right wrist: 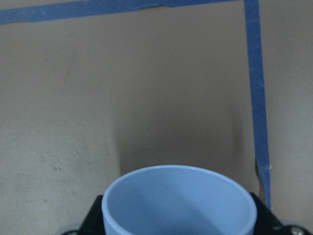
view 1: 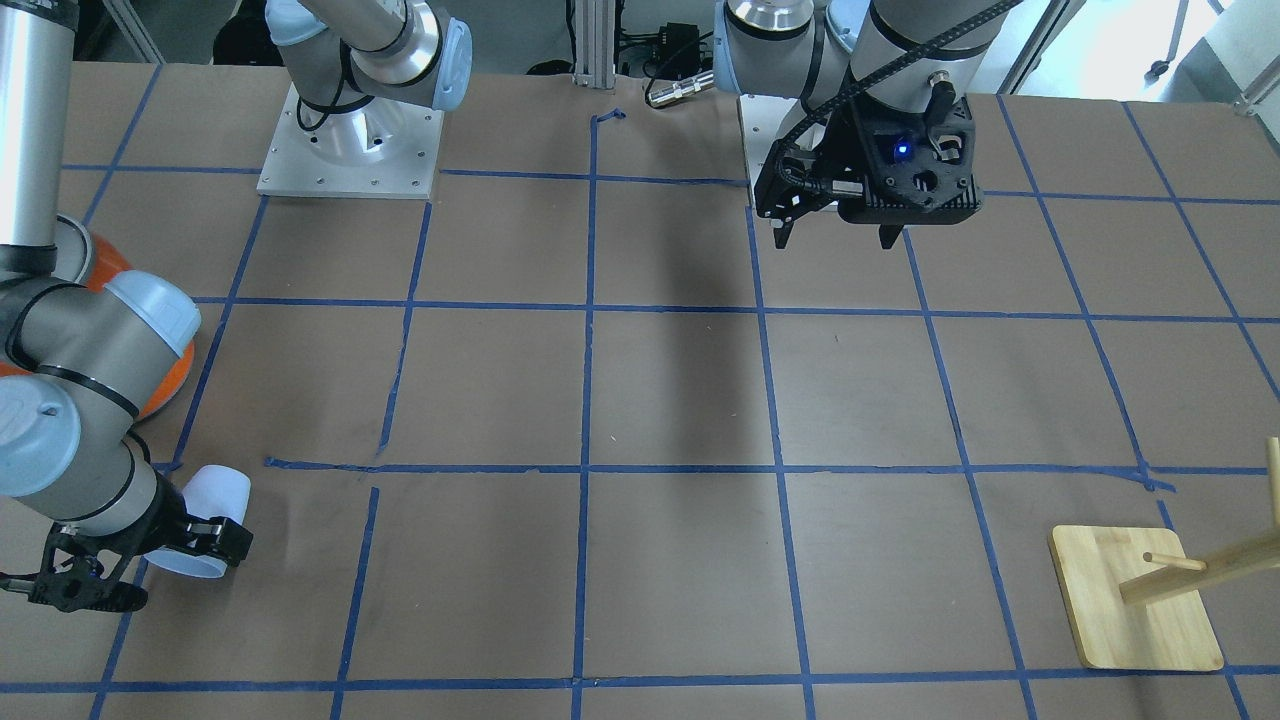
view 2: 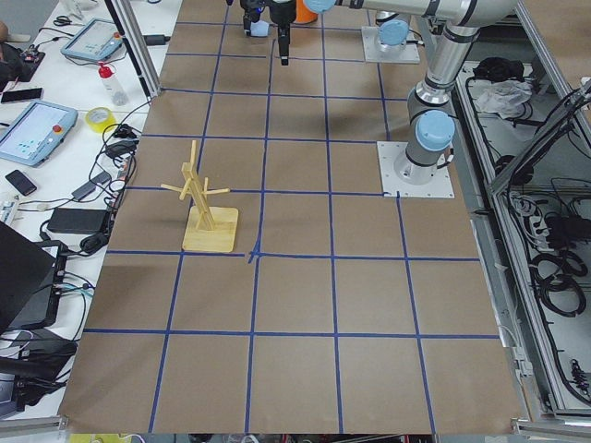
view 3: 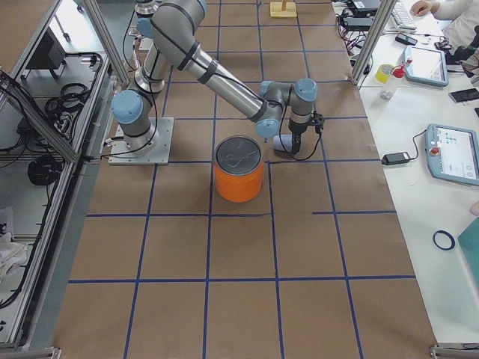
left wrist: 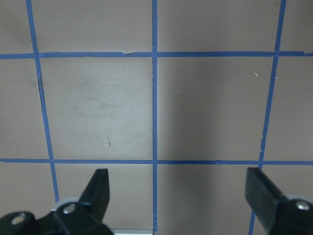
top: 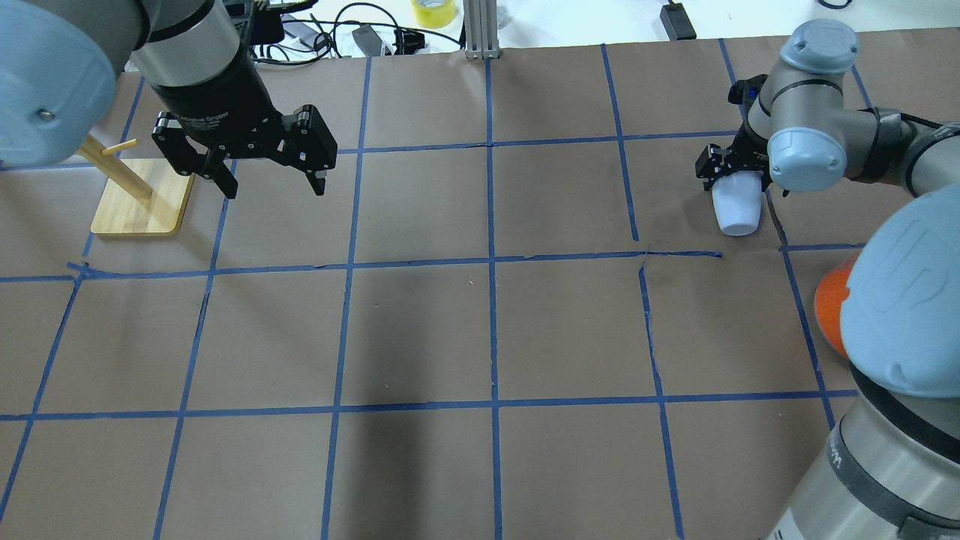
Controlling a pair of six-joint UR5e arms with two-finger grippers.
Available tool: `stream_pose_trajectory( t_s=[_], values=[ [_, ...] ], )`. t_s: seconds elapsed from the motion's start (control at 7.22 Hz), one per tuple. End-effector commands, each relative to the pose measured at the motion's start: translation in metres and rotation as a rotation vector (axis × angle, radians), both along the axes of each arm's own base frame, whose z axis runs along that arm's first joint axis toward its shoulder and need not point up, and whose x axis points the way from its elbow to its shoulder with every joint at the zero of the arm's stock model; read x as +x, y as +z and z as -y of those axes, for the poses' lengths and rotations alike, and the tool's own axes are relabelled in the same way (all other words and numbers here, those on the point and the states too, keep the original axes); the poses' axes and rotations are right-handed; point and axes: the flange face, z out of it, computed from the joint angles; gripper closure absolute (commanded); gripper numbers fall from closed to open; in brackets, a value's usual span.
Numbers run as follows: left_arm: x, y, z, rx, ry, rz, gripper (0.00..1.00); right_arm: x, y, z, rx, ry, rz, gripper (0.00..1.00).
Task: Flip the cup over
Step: 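Lower the right gripper and close it on the white cup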
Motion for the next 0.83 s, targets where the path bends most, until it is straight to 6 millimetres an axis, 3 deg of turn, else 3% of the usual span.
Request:
stream_pose_trajectory(
  t_s=[0.0, 0.55, 0.69],
  values=[
    [0.0, 0.0, 0.0, 0.0, 0.0, 0.0, 0.0, -0.001, 0.004, -0.001, -0.005, 0.0, -0.002, 0.49],
    [0.0, 0.0, 0.0, 0.0, -0.001, 0.0, 0.0, 0.006, 0.026, -0.011, 0.038, 0.022, 0.01, 0.94],
    [0.0, 0.0, 0.0, 0.0, 0.0, 0.0, 0.0, 0.012, 0.04, -0.016, 0.046, 0.031, 0.017, 1.0]
  ],
)
